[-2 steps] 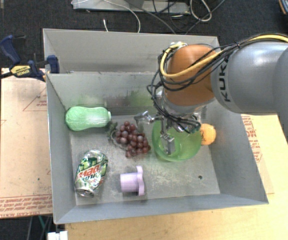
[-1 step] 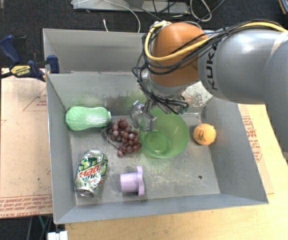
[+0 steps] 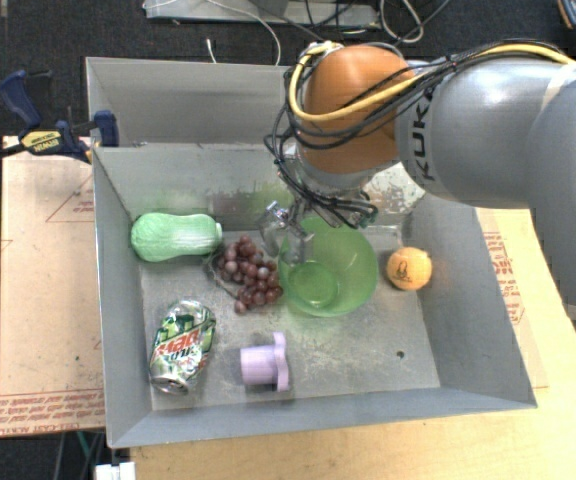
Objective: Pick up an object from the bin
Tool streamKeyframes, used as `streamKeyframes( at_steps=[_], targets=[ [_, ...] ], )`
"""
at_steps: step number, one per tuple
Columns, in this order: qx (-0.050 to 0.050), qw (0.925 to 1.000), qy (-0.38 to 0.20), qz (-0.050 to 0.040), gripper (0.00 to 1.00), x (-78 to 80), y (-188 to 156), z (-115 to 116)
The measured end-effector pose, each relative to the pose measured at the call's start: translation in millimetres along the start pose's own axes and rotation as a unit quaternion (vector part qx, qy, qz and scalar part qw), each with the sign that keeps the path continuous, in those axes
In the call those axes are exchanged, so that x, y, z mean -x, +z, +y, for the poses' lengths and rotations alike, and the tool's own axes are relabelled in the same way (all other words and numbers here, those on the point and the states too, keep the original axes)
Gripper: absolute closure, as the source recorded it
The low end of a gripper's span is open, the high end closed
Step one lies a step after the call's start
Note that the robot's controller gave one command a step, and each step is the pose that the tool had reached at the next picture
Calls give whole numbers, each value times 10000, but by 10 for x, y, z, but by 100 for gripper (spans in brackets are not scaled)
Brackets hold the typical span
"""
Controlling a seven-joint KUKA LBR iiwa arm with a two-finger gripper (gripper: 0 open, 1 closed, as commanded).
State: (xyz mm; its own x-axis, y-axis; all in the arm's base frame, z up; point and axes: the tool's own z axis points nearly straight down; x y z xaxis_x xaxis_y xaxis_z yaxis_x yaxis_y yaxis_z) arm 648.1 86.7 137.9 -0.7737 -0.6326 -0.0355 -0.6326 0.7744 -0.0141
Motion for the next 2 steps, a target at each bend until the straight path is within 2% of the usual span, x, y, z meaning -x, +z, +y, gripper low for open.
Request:
streamKeyframes(
  at_steps=[1,2],
  targets=[
    [-21,9976,-685,-22,100,442,334,464],
    [-15,9967,-817,24,100,524,390,574]
  ],
)
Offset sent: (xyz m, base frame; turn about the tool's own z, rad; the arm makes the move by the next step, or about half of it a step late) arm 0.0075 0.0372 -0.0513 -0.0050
